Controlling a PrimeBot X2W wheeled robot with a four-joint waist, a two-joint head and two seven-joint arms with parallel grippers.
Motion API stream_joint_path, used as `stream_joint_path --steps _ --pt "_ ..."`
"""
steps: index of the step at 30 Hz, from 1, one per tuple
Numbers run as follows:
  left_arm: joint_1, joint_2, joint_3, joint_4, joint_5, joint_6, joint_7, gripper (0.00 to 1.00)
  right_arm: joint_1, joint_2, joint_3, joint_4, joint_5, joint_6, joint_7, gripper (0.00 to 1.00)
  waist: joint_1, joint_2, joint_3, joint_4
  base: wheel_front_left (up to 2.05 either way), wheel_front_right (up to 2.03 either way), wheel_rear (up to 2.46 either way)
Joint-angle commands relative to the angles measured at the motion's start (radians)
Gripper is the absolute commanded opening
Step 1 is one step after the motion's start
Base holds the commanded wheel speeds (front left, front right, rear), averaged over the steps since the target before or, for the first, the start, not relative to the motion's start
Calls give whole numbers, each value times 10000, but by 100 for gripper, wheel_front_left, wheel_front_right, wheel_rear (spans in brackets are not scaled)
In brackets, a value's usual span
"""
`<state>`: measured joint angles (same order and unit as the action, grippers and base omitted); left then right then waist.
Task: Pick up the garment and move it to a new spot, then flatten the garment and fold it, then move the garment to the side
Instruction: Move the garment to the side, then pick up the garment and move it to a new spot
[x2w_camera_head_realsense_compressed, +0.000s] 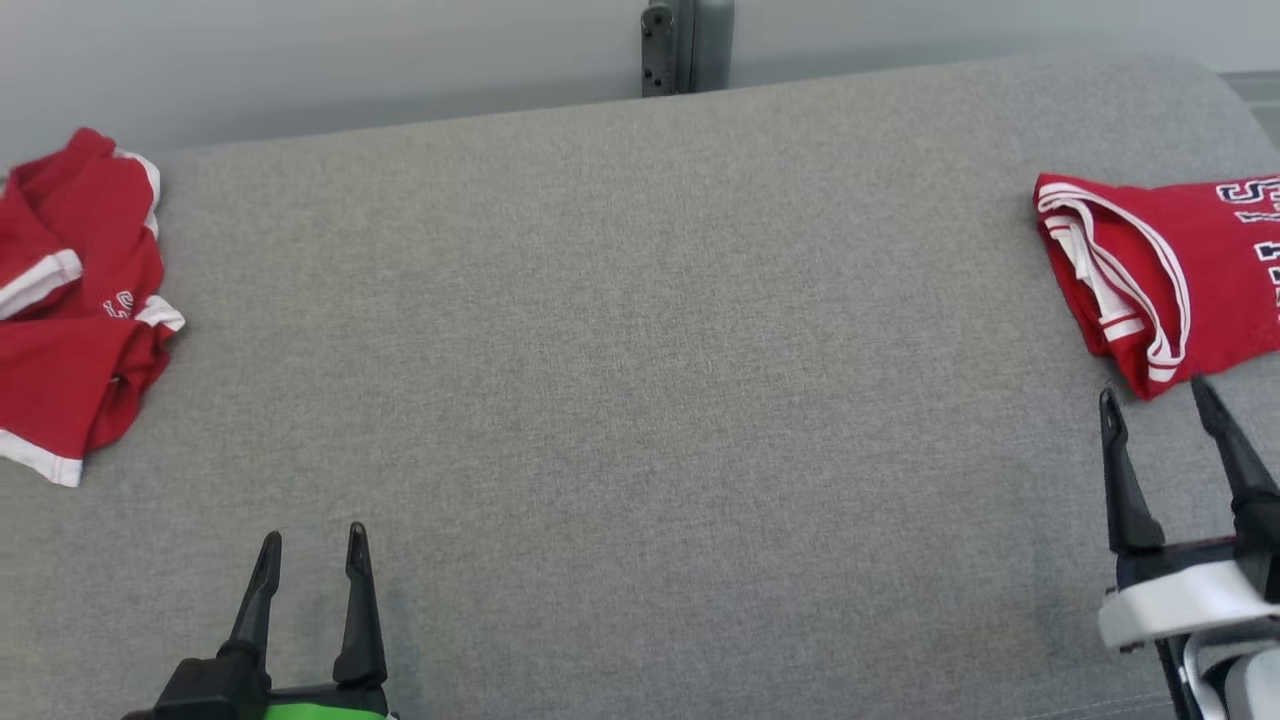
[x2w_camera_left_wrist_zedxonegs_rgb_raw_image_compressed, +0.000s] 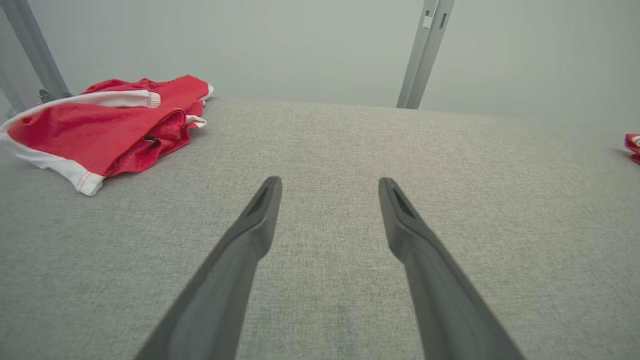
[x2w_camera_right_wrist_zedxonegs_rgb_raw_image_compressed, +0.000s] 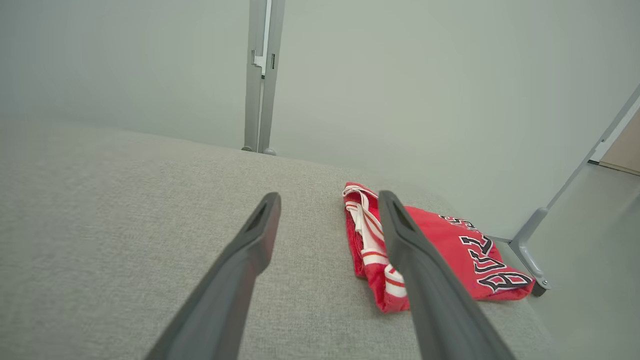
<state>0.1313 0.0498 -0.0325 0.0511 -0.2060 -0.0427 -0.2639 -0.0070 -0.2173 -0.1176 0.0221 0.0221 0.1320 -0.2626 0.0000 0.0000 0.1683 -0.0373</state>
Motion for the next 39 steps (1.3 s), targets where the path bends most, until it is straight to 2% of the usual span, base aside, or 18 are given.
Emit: stream_joint_path --steps 1,8,13,24,34,39 --pt "199 17 66 96 36 -4 -1 100 392 168 -136 -107 -113 -24 -27 100 0 0 -1101 308 0 0 0" --pt "462 16 191 559 145 -183 -3 100 1537 931 -396 -74 -313 -22 -28 100 0 0 -1585 529 0 0 0" --pt "593 16 204 613 7 -59 -3 100 1671 1209 -286 131 -314 -22 -27 100 0 0 -1701 579 0 0 0" --pt "587 15 256 615 -35 -94 -3 100 1583 1314 143 300 -264 -22 -29 100 0 0 -1791 937 0 0 0" --pt "468 15 282 556 28 -157 -3 100 1648 1292 229 302 -213 -22 -29 100 0 0 -1764 983 0 0 0" --pt "291 15 173 520 70 -200 -1 100 1656 1326 390 222 -192 -22 -27 100 0 0 -1686 1413 0 0 0"
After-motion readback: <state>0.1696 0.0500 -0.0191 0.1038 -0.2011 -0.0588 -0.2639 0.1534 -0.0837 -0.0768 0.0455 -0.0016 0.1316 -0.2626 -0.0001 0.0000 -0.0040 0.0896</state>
